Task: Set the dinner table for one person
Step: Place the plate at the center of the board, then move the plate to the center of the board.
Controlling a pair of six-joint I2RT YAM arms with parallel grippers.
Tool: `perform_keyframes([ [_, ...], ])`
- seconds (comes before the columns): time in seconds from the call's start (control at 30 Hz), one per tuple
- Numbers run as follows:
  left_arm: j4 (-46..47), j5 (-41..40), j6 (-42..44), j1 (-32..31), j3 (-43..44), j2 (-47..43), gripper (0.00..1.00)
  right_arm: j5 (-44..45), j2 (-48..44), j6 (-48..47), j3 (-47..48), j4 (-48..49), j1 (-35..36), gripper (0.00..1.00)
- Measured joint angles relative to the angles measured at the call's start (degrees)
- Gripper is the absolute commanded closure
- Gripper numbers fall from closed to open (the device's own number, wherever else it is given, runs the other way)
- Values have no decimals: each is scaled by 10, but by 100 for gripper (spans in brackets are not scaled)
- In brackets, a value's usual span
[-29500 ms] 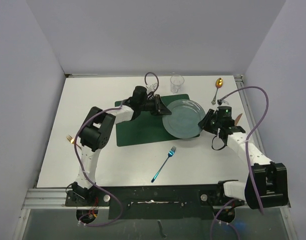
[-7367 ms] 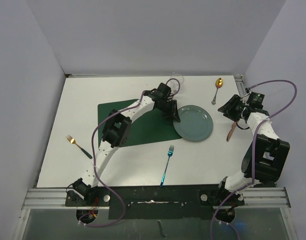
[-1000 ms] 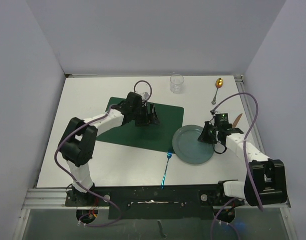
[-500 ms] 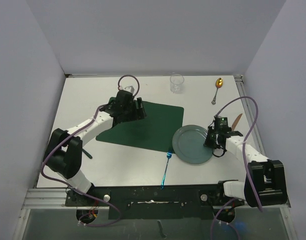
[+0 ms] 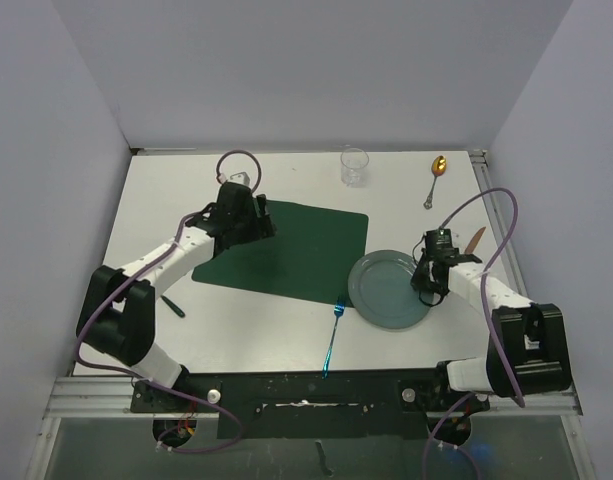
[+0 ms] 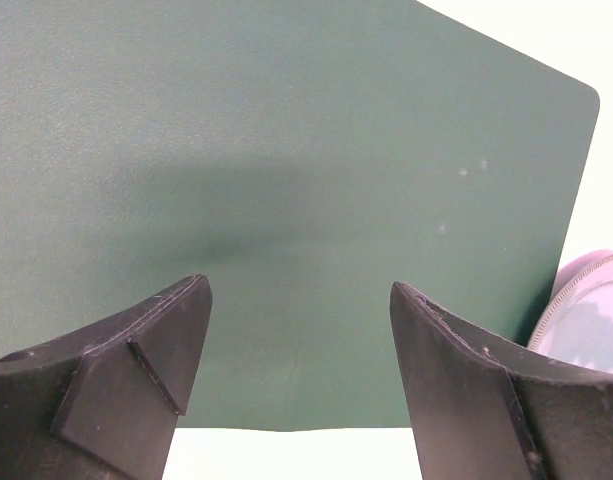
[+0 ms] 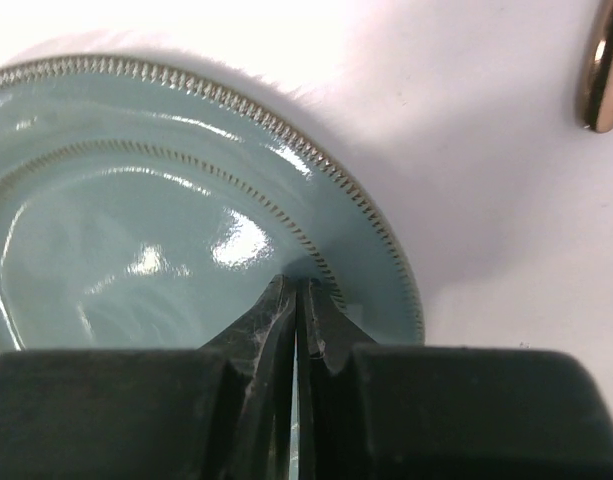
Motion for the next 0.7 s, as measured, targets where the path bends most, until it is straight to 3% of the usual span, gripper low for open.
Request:
perform_keyframes([
  [0.37,1,0,-1,28,-24,-16,28,110,69,43,61,-33,-1,100],
  [0.7,7,6,-5,54,-49,-31,28,190,74,71,67,-81,-37,100],
])
